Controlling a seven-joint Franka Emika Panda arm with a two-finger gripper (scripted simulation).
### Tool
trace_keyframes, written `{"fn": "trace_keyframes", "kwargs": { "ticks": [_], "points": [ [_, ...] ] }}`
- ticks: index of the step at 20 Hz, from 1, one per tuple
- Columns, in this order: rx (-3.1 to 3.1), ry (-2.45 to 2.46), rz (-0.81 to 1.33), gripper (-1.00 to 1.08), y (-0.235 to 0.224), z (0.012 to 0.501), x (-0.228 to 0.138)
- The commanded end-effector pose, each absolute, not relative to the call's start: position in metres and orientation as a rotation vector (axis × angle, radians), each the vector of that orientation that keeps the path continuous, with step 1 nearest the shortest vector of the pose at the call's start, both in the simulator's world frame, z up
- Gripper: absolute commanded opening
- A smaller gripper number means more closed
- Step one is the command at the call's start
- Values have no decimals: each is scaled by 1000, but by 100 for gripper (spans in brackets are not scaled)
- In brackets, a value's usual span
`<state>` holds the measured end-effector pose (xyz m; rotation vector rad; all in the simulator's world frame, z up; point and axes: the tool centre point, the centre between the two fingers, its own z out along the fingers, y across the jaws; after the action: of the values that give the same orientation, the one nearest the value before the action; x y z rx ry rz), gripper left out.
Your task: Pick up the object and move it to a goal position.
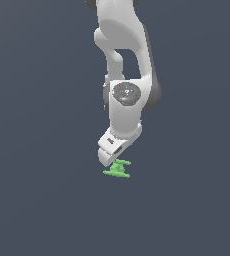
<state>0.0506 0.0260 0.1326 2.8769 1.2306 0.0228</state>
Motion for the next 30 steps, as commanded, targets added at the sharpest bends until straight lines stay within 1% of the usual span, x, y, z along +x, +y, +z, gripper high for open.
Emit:
{"fn": "trace_keyframes", "kwargs": {
  "ticks": [1, 17, 30],
  "points": [
    [2833, 1330, 18, 100, 25, 127, 54],
    [2514, 1877, 1, 100, 15, 92, 72],
    [2390, 2039, 0, 100, 11, 80, 77]
  ]
}}
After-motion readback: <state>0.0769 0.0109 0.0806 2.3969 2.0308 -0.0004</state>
